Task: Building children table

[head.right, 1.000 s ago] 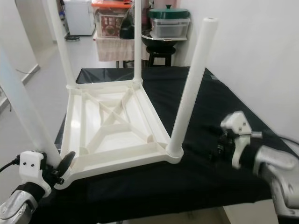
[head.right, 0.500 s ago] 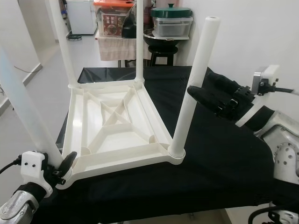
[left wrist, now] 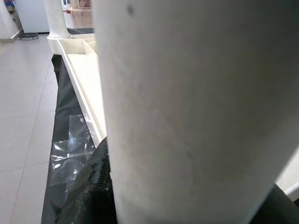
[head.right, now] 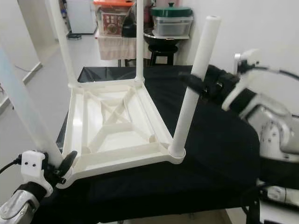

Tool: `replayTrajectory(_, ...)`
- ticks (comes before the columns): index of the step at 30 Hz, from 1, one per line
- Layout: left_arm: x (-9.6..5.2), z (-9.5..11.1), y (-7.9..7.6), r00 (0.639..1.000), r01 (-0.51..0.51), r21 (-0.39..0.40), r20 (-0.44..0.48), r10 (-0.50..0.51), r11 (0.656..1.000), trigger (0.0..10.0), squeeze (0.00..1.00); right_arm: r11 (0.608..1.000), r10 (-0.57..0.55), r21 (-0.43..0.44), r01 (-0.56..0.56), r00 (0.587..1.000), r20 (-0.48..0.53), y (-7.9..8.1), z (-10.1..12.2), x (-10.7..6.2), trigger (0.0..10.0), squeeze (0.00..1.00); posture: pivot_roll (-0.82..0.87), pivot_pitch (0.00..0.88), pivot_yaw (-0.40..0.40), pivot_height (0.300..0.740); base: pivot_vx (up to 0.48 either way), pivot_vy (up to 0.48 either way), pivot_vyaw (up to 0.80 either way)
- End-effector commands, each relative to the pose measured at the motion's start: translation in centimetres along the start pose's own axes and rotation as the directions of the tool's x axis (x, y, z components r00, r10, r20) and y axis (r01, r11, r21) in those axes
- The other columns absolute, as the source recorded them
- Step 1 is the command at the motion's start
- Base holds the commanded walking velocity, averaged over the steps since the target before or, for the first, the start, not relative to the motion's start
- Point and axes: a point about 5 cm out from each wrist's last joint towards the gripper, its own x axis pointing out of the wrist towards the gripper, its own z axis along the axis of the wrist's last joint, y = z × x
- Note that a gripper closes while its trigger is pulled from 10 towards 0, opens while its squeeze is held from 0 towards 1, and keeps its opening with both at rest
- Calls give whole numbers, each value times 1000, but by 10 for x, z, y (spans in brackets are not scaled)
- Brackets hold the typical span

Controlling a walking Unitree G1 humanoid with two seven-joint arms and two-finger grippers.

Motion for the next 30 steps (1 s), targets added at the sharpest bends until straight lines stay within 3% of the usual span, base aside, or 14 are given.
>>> replayTrajectory(1,1,-1,-4,1000,12,-5,1,-12,1000,1059,0,998,-28,51,29,999,-30,-6,-5,0,0,0,56,0,-56,740,0,0,0)
replayTrajectory(2,1,-1,-4,1000,11,-5,2,-11,1000,1059,0,998,-31,55,33,999,-35,-7,-6,-1,0,0,56,0,-56,740,0,0,0)
replayTrajectory(4,2,0,-4,1000,10,-4,3,-10,1000,2863,0,997,-39,70,43,998,-49,-8,-9,-1,0,0,56,0,-56,740,0,0,0)
replayTrajectory(6,2,0,-3,1000,9,-3,4,-9,1000,2863,0,996,-44,72,48,997,-57,-9,-11,-2,0,0,56,0,-56,740,0,0,0)
replayTrajectory(7,2,0,-3,1000,8,-2,3,-8,1000,6980,0,996,-47,79,52,997,-62,-9,-12,-2,0,0,57,0,-56,740,0,0,0)
replayTrajectory(8,2,0,-3,1000,8,-2,3,-8,1000,6980,0,996,-47,79,52,997,-62,-9,-12,-2,0,0,57,0,-56,740,0,0,0)
replayTrajectory(9,1,0,-3,1000,8,0,3,-8,1000,10000,0,994,-53,90,59,996,-70,-9,-14,-3,0,0,57,0,-55,740,0,0,0)
replayTrajectory(17,4,5,0,1000,3,27,14,-3,1000,10000,0,985,-107,118,124,985,-138,-12,-33,-3,0,0,60,0,-49,740,0,0,0)
replayTrajectory(21,7,17,6,999,-9,65,45,6,998,10000,0,965,-205,138,225,968,-143,-21,-41,-2,0,0,62,0,-47,740,0,0,0)
replayTrajectory(23,10,32,13,997,-19,91,82,12,996,10000,0,919,-344,151,364,928,-143,-36,-47,-3,0,0,62,0,-45,740,0,0,0)
replayTrajectory(25,15,60,24,988,-26,119,153,8,993,10000,0,836,-498,175,521,852,-159,-50,-57,-7,0,0,74,0,-42,740,0,0,0)
replayTrajectory(26,15,60,24,988,-26,119,153,8,993,10000,0,836,-498,175,521,852,-159,-50,-57,-7,0,0,74,0,-42,740,0,0,0)
replayTrajectory(27,22,93,34,974,-24,166,226,-14,986,10000,0,765,-585,199,612,790,-183,-56,-69,-10,0,0,86,0,-41,740,0,0,0)
replayTrajectory(30,28,128,43,953,-24,212,299,-41,977,10000,0,709,-637,220,669,743,-205,-58,-79,-12,0,0,89,0,-40,740,0,0,0)
